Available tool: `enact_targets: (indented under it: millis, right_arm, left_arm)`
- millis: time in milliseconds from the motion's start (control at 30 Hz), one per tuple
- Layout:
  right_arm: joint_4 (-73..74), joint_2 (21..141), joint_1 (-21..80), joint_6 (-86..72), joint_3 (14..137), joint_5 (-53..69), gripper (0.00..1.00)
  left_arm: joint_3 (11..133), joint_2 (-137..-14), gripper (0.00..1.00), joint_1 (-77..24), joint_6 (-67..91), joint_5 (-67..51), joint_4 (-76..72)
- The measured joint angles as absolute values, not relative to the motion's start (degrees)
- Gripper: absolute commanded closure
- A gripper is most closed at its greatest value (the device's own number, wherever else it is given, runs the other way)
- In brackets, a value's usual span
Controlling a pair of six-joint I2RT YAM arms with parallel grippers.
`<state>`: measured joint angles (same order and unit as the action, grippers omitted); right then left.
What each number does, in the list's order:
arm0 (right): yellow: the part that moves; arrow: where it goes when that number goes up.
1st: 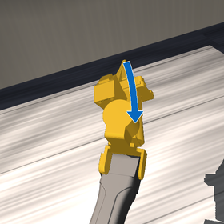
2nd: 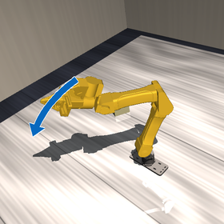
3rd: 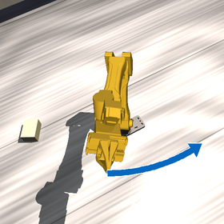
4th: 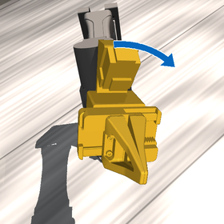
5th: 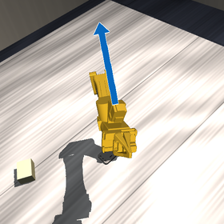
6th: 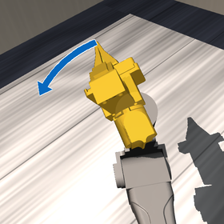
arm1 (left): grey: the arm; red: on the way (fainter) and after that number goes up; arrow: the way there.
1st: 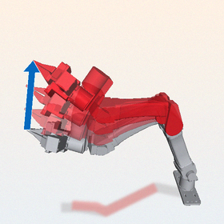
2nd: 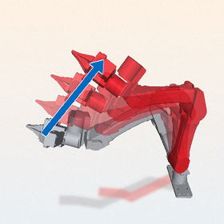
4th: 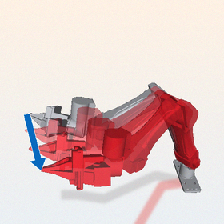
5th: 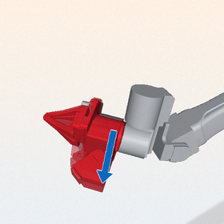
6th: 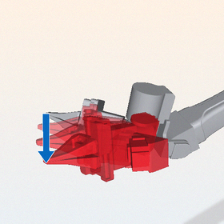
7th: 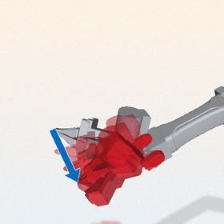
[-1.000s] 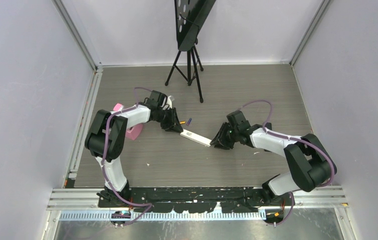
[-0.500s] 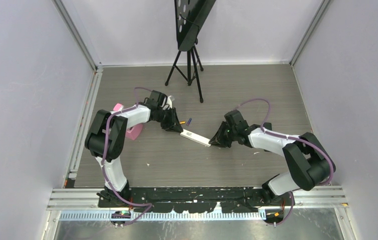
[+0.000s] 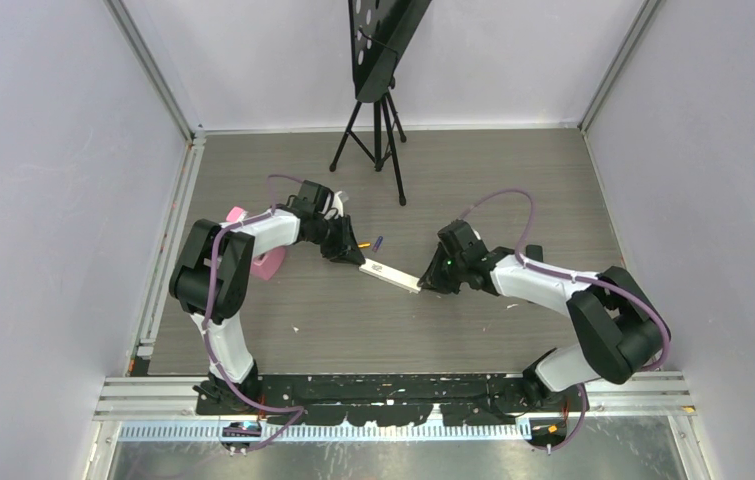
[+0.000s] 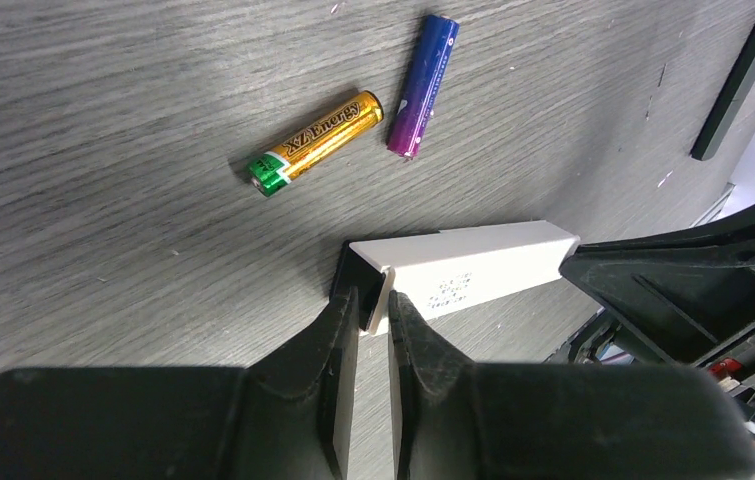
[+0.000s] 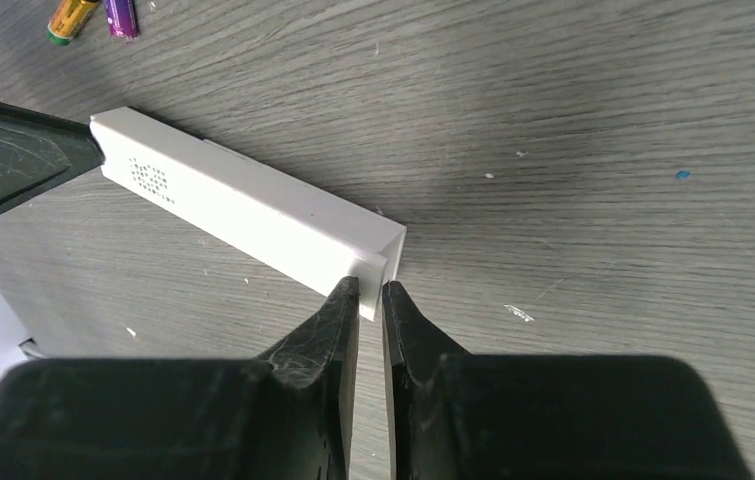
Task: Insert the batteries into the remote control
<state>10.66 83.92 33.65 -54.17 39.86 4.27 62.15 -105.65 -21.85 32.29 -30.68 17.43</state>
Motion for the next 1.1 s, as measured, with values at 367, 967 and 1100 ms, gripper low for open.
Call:
enact_targets:
  millis: [367, 967, 1100]
  right_arm:
    - [12.8, 83.4, 34.9, -53.6, 41.0, 0.1, 0.91]
    - [5.6, 86.0, 34.8, -61.3, 38.8, 5.5, 1.0]
    - [4.3, 86.8, 35.6, -62.6, 38.9, 5.5, 1.0]
  left_arm:
    - [62.1, -105.6, 0.83, -21.8, 32.3, -30.7, 17.4]
    - [62.2, -105.7, 0.97, -20.5, 31.6, -31.3, 16.2]
    - [62.5, -105.8, 1.0, -19.9, 30.8, -31.2, 15.8]
